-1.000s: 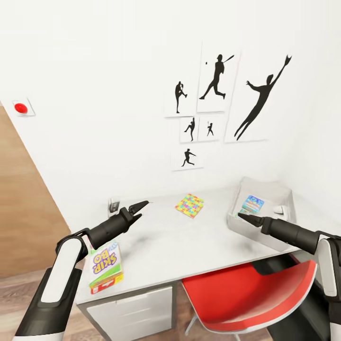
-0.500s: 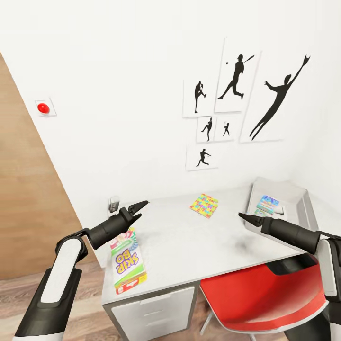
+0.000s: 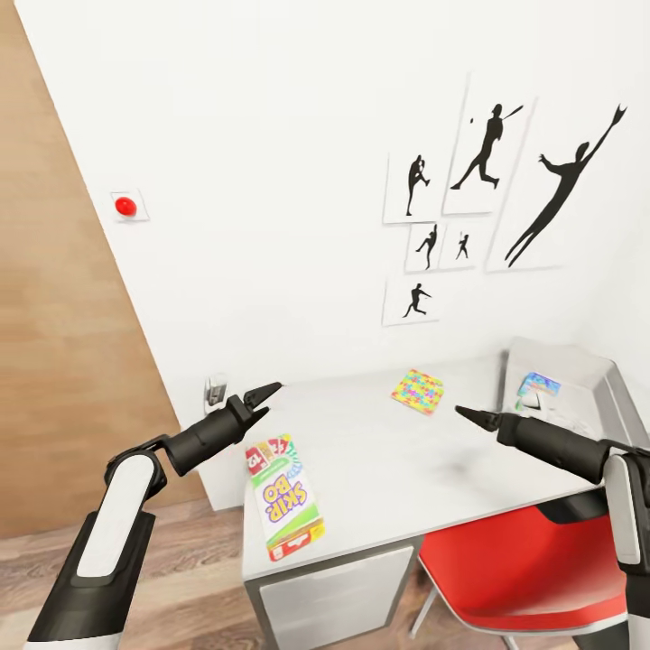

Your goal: Put all the toys in the child's room - the three board games (two on the bed and one on the table), the two jigsaw puzzles on the table, and the tennis ball on the table - inside the toy box on the table in the child's room.

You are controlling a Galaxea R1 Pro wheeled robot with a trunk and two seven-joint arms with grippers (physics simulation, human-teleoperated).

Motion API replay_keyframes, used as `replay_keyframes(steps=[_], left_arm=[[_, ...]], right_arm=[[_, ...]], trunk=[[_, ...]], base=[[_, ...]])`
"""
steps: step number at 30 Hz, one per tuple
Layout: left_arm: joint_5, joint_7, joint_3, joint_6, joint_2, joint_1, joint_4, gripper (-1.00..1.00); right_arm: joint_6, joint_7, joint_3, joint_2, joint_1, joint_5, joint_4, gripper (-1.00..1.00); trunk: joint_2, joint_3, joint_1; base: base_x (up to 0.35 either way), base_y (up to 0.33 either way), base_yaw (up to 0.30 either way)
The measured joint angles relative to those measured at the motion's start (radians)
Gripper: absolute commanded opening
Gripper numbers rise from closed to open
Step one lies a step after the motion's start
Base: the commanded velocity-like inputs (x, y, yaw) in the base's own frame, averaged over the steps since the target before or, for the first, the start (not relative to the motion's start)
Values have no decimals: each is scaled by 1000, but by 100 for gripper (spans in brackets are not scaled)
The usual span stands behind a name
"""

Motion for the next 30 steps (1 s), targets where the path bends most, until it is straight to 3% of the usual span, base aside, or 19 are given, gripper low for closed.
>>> replay_keyframes(steps=[13, 23, 30], left_arm=[[-7, 1, 4, -1, 4, 2, 2, 100], [-13, 2, 6, -9, 22, 11, 9, 100], [-16, 3, 17, -12, 33, 19, 12, 100]], right_arm=[[3, -5, 2, 1, -2, 1, 1, 100], [4, -6, 0, 1, -8, -2, 14, 100], [12, -9, 3, -3, -28, 1, 81, 100]], trunk=[[0, 0, 0], [0, 0, 0], [0, 0, 0]], base=[[39, 289, 0], [121, 286, 0], [79, 165, 0]])
